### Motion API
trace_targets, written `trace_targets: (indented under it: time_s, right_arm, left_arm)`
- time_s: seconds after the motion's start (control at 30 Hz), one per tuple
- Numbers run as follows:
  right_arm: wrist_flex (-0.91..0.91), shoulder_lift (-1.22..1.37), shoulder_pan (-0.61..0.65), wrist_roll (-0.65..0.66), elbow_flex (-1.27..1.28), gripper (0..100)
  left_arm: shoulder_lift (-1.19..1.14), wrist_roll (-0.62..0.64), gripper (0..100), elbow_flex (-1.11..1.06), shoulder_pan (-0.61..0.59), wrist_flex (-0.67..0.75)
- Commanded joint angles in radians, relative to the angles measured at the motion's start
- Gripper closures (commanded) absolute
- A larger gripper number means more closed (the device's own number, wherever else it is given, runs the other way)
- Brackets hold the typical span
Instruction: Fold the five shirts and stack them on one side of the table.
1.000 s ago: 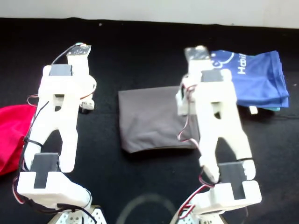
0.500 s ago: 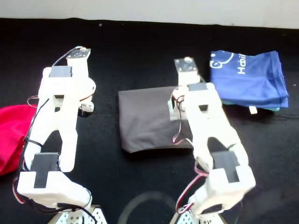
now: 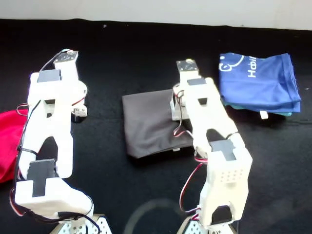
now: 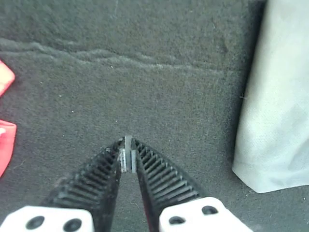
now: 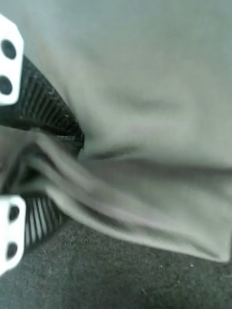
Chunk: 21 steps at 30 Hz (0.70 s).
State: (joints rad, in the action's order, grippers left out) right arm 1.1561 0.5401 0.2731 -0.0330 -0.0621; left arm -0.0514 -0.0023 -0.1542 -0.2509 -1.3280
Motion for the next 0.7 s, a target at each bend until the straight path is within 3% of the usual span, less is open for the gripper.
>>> trace_targets:
  time_s: [0.0,0.17,0.37,0.67]
  right_arm:
    - [0.067,0.019,-0.021,-0.009,-0.122,99.5]
    - [0.266,0.021,-0.081,0.003,-0.421,99.1]
    - [0.461,0.028,-0.131,0.17,-0.812,99.1]
    - [0.506,0.024,-0.282,0.348,-1.052,99.1]
  left_arm:
    - [0.045,-0.006,99,-0.002,0.001,0.008]
    - [0.047,-0.005,99,-0.013,-0.004,0.009]
    - [0.047,-0.005,99,-0.033,-0.004,0.011]
    - [0.056,-0.006,99,-0.16,-0.001,0.13]
